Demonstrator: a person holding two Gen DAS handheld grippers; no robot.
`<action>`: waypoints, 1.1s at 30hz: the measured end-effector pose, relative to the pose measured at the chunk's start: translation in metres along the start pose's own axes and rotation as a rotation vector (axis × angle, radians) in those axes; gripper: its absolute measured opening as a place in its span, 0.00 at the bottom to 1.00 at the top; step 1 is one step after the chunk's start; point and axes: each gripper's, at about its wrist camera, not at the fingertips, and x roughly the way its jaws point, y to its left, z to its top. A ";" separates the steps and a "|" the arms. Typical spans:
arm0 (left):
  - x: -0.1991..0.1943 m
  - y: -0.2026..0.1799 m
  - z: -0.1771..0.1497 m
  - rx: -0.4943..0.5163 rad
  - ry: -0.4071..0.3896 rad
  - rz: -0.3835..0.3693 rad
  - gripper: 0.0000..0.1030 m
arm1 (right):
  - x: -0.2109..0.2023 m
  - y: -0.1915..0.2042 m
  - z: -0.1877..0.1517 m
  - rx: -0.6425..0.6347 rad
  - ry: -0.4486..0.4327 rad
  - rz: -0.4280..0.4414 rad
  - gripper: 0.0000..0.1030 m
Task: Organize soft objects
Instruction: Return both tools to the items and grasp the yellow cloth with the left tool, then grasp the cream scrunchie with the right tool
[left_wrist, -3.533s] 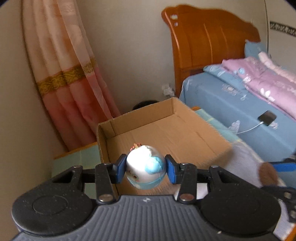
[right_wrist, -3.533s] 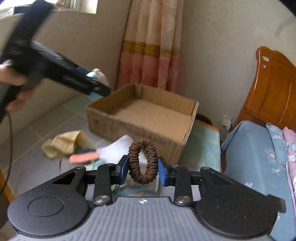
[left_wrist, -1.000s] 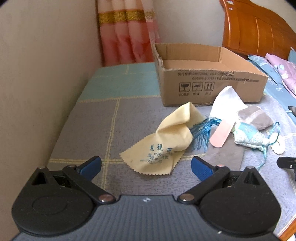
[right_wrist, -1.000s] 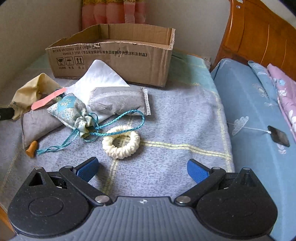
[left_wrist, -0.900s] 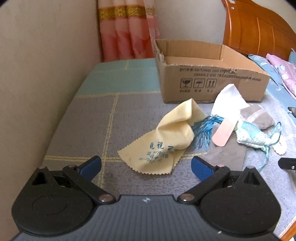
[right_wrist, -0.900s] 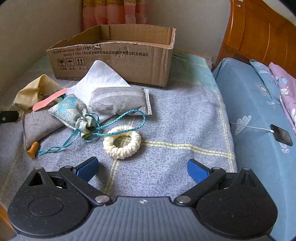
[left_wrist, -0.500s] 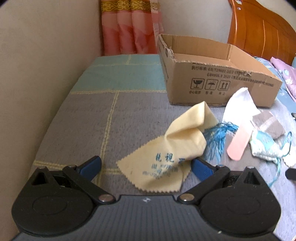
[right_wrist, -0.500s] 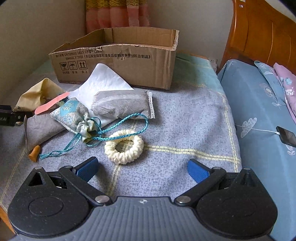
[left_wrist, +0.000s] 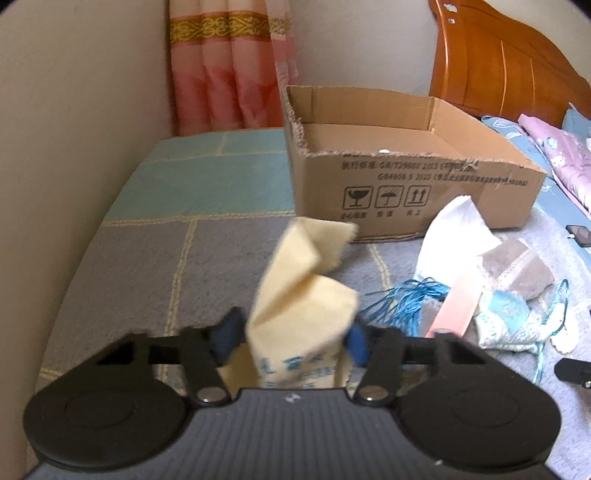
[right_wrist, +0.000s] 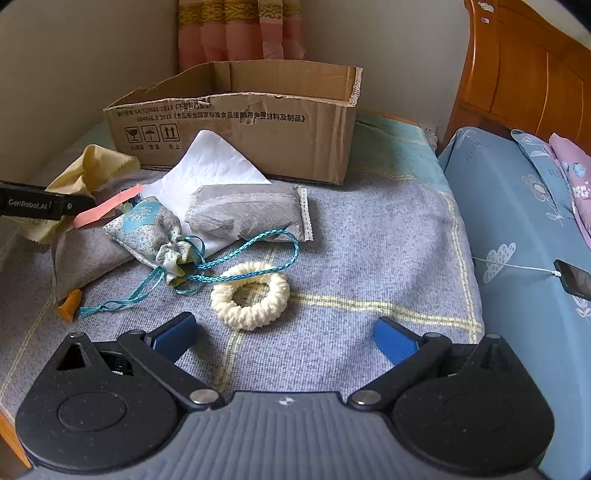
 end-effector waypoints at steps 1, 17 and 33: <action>-0.001 -0.001 0.000 -0.001 0.000 -0.002 0.44 | 0.000 0.000 0.000 0.001 -0.001 -0.001 1.00; 0.001 -0.002 0.001 -0.007 0.007 0.006 0.44 | 0.004 0.016 0.008 -0.068 -0.045 0.030 0.82; -0.028 0.005 0.001 0.024 -0.021 -0.008 0.11 | -0.001 0.022 0.013 -0.056 -0.045 0.002 0.31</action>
